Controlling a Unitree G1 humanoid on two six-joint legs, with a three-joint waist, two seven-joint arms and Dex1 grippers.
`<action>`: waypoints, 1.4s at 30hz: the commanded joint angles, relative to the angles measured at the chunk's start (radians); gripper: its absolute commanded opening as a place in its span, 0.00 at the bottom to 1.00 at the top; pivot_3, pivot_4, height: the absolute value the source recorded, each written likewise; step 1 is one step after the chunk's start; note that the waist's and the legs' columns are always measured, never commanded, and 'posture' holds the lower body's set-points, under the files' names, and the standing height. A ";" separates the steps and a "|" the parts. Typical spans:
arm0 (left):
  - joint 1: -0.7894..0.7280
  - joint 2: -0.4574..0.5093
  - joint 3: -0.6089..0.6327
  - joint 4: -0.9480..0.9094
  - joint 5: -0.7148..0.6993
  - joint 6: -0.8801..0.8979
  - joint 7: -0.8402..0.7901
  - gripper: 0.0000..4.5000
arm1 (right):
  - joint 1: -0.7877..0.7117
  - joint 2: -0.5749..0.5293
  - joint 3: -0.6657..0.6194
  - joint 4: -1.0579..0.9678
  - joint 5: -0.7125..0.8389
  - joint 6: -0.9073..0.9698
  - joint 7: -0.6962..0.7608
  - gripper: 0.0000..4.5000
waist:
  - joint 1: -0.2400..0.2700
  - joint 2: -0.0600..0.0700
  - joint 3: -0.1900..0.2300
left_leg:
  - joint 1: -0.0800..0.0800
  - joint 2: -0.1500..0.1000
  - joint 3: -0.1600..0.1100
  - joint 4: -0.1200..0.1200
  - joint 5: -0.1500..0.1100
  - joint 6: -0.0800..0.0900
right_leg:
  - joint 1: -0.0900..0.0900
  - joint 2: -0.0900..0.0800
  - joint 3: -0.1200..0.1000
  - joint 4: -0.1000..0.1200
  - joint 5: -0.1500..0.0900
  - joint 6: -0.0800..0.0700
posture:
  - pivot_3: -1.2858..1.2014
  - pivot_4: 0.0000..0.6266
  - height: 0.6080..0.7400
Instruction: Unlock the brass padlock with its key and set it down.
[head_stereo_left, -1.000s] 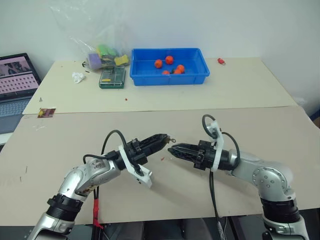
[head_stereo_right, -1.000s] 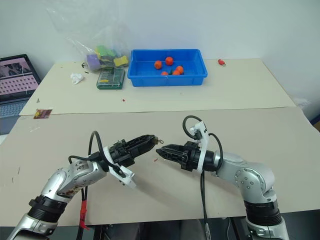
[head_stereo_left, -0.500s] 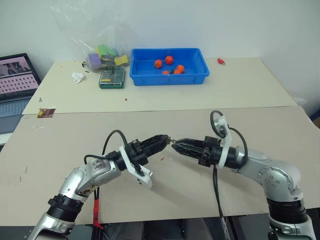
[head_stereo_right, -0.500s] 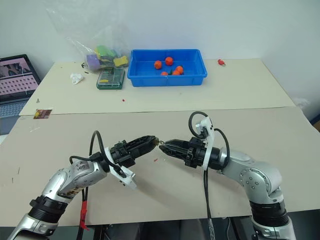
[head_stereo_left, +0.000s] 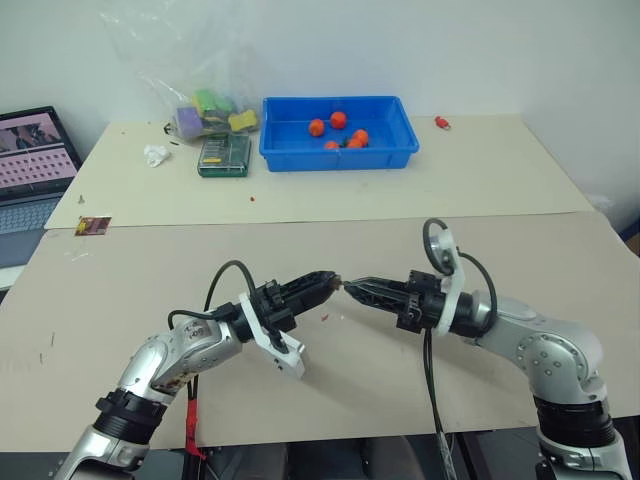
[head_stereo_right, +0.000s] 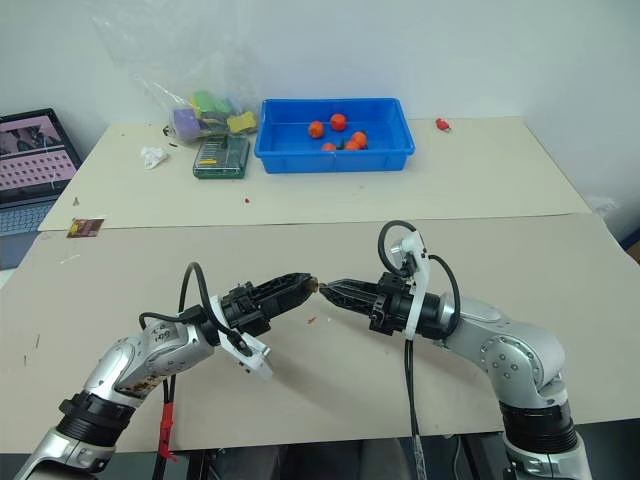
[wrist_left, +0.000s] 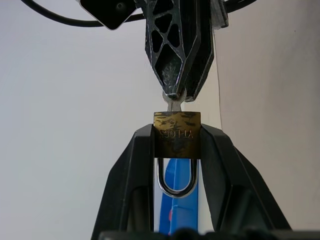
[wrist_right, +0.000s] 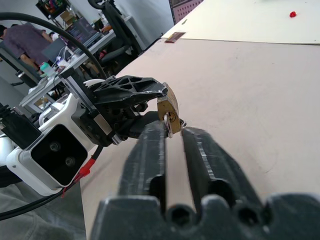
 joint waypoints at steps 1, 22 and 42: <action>-0.007 -0.001 0.000 -0.020 -0.022 0.001 0.001 0.18 | -0.013 0.006 -0.027 -0.029 0.026 -0.022 -0.002 0.01 | 0.000 0.000 0.000 | 0.000 0.000 0.000 0.000 0.000 0.000 | 0.000 0.000 0.000 0.000 0.000 0.000 | 0.52 0.24 1.00; -0.191 0.036 0.036 0.099 0.097 -0.054 0.201 0.18 | -0.117 -0.010 -0.013 0.058 0.371 0.086 -0.374 0.01 | -0.005 0.000 0.000 | -0.001 0.000 0.000 -0.001 0.000 0.000 | 0.000 0.000 0.000 0.001 0.001 0.000 | 0.52 0.24 1.00; -0.019 -0.042 -0.071 0.144 -0.387 0.108 -0.234 0.18 | -0.075 -0.153 0.032 0.033 0.029 -0.015 -0.080 0.56 | -0.006 0.000 0.000 | 0.000 0.000 0.000 0.000 0.000 0.000 | 0.000 0.000 0.000 0.000 0.001 0.000 | 0.52 0.24 1.00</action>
